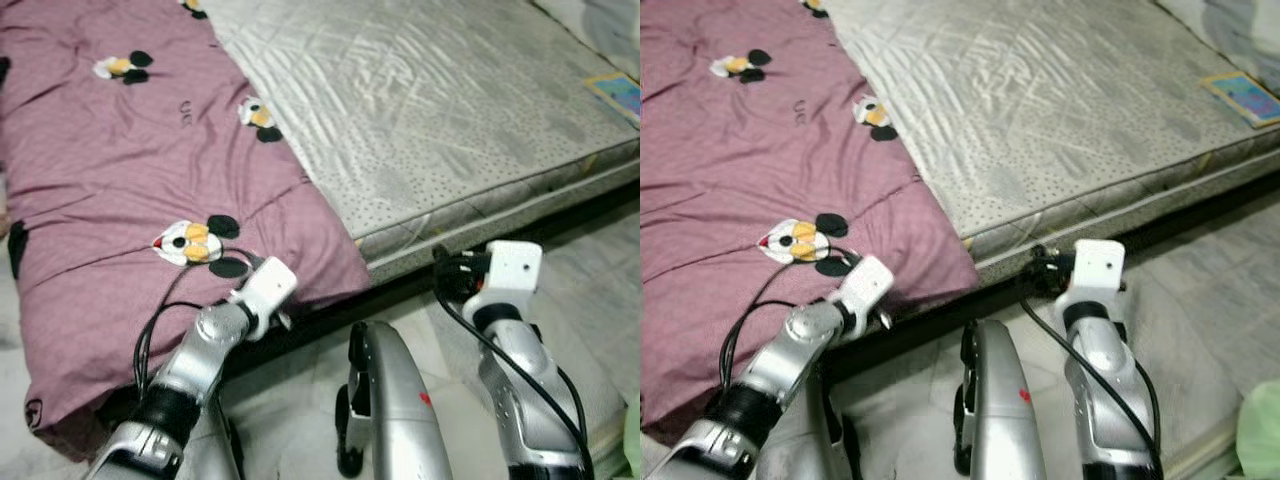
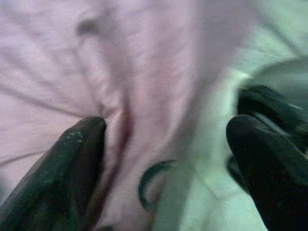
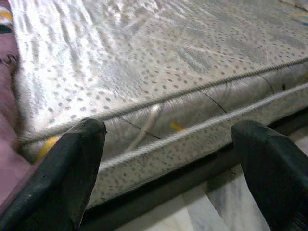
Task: Clean up the room
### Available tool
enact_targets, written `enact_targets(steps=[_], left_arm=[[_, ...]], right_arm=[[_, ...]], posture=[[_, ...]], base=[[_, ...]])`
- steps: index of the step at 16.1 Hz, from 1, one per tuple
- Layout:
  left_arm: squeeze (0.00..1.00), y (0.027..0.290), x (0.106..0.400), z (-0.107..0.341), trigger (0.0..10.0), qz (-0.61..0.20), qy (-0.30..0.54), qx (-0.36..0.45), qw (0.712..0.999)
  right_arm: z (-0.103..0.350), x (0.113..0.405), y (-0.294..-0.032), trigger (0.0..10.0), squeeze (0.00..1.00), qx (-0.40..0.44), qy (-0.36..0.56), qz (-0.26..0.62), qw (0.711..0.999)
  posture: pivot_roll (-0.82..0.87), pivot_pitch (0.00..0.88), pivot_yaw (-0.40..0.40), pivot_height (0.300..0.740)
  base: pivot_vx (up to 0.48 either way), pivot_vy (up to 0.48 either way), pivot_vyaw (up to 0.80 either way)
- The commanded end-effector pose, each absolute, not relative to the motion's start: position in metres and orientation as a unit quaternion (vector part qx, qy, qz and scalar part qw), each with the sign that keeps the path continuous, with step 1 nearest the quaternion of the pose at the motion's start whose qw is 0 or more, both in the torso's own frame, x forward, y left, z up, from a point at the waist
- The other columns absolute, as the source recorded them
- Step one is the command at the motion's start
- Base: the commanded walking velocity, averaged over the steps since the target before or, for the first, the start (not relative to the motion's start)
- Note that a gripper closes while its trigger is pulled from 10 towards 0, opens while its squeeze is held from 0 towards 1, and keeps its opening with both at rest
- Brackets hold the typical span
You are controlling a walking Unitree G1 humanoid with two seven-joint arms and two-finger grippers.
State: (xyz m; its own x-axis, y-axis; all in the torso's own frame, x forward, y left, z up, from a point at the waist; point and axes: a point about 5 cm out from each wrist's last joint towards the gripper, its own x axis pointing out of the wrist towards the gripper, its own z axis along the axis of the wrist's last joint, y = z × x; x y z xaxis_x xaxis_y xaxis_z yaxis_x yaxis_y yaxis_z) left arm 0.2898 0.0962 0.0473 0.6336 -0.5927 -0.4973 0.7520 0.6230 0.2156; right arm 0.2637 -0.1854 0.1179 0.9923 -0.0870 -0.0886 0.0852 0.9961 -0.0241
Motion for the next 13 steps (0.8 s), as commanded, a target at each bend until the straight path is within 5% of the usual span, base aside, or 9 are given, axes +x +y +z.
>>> enact_targets(steps=[1, 7, 11, 13], left_arm=[[0.0, 0.083, 0.277, 0.038, 10.0, -0.429, 0.207, 0.214, 0.853], [0.0, 0.076, 0.303, 0.095, 10.0, -0.398, 0.03, 0.305, 0.865], [0.0, 0.076, 0.319, 0.157, 10.0, -0.323, -0.12, 0.244, 0.906], [0.0, 0.091, 0.333, 0.159, 10.0, -0.255, -0.103, 0.198, 0.941]], right_arm=[[0.114, 0.263, -0.188, 10.0, 0.0, -0.012, 0.051, -0.053, 0.997], [0.113, 0.268, -0.188, 10.0, 0.0, -0.01, 0.044, -0.056, 0.997], [0.113, 0.266, -0.188, 10.0, 0.0, -0.01, 0.036, -0.063, 0.997], [0.113, 0.262, -0.19, 10.0, 0.0, -0.012, 0.037, -0.066, 0.997]], posture=[[-0.12, 0.126, -0.053, 0.52], [-0.1, 0.107, -0.054, 0.52], [-0.11, 0.118, -0.048, 0.52], [-0.12, 0.13, -0.05, 0.52]], base=[[0.0, 0.0, 0.0], [0.0, 0.0, 0.0], [0.0, 0.0, 0.0], [0.0, 0.0, 0.0]])
